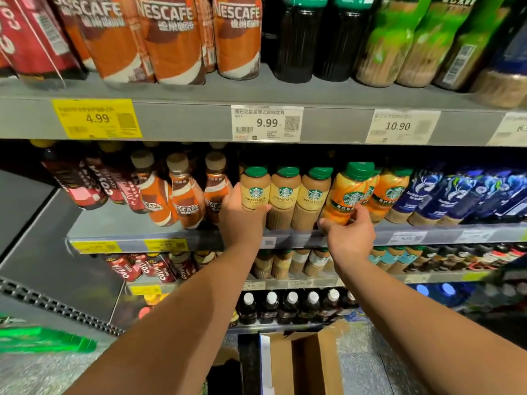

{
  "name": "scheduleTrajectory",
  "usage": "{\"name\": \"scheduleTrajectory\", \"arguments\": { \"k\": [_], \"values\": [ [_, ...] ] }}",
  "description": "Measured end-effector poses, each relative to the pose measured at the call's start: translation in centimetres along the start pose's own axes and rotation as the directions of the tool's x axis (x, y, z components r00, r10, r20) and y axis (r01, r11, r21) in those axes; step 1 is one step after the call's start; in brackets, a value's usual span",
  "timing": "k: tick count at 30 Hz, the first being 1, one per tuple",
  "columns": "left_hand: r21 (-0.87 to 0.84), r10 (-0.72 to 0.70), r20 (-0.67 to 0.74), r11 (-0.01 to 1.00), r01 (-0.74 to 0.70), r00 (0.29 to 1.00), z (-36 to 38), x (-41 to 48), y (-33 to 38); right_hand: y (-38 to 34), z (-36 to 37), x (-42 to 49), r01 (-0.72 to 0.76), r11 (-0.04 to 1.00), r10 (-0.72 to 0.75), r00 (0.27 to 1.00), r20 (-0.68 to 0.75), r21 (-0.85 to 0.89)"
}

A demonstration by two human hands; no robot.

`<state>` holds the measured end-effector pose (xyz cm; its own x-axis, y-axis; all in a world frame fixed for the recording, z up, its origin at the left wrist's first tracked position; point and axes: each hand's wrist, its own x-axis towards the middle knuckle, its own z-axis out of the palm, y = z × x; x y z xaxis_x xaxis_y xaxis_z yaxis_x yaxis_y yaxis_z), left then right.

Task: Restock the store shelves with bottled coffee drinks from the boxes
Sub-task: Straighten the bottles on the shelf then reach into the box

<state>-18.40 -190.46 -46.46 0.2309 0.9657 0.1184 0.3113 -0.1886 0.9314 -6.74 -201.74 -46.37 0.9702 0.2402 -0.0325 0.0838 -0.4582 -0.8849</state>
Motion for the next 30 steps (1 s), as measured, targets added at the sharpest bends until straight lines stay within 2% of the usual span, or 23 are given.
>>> {"name": "scheduleTrajectory", "arguments": {
  "k": [3,7,12,16,19,30],
  "values": [
    [0.001,0.051,0.002,0.999,-0.051,0.999,0.0,0.1,-0.4,0.0,0.1,0.1,0.015,1.000,-0.015,1.000,-0.011,0.010],
    [0.006,0.023,-0.029,1.000,-0.023,0.999,0.4,-0.3,-0.8,0.5,-0.1,0.3,0.107,0.994,-0.107,0.994,-0.015,-0.019],
    [0.054,0.082,-0.036,0.995,-0.080,0.996,0.9,-1.8,-2.0,0.9,-0.1,0.4,0.156,0.986,-0.158,0.987,-0.033,-0.057],
    [0.085,-0.002,-0.069,0.996,0.008,0.998,1.1,-2.4,-2.8,0.5,-0.1,0.6,0.121,0.990,-0.125,0.991,-0.049,-0.065],
    [0.083,-0.012,-0.081,0.996,0.019,0.997,1.3,-2.6,-2.9,0.1,0.0,0.7,0.061,0.997,-0.064,0.996,-0.065,-0.049],
    [0.130,-0.039,-0.111,0.990,0.054,0.993,0.7,-2.3,-2.5,1.0,2.2,1.0,0.088,0.994,-0.093,0.992,-0.084,-0.061]
  ]
}}
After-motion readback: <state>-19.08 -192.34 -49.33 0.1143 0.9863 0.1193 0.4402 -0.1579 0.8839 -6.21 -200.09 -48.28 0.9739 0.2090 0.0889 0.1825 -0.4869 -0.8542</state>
